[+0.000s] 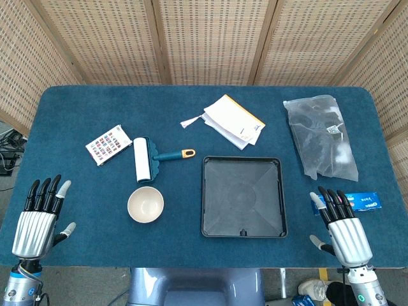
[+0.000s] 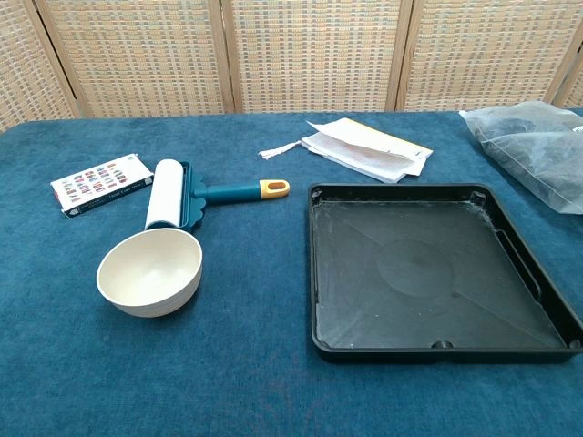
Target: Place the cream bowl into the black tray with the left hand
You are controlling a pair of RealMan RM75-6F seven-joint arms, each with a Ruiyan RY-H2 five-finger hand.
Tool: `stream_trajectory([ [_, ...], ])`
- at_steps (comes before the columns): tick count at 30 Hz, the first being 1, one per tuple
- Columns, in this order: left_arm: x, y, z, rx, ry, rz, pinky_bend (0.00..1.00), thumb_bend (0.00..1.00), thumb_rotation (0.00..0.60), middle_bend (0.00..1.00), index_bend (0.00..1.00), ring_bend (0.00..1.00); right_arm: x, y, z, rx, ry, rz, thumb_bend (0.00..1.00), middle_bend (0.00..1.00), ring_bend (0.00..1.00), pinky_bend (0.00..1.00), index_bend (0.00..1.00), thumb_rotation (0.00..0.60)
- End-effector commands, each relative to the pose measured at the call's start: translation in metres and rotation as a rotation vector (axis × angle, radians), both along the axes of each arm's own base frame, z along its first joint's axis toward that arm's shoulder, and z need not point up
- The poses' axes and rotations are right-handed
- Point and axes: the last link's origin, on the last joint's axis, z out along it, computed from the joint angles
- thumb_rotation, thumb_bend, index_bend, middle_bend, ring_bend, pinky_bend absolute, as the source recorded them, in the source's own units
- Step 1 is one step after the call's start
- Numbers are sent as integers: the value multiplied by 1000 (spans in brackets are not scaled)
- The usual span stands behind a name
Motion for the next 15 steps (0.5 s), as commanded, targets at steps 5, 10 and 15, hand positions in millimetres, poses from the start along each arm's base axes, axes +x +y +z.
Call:
stream_trajectory([
  [5, 0, 0, 0, 0, 1, 1, 0, 24, 600, 0, 0, 0, 0, 0, 0, 1, 0, 0, 156, 0, 0, 0, 13, 600],
  [10, -1, 0, 0, 1, 0, 1, 0, 25, 600, 0, 0, 0, 0, 0, -1, 3, 0, 0, 157, 0, 0, 0, 13, 600],
  [15, 0, 1, 1, 2, -5, -4, 0, 24, 600, 0, 0, 0, 1, -1, 0, 0, 0, 0, 156, 0, 0, 0, 13, 600],
])
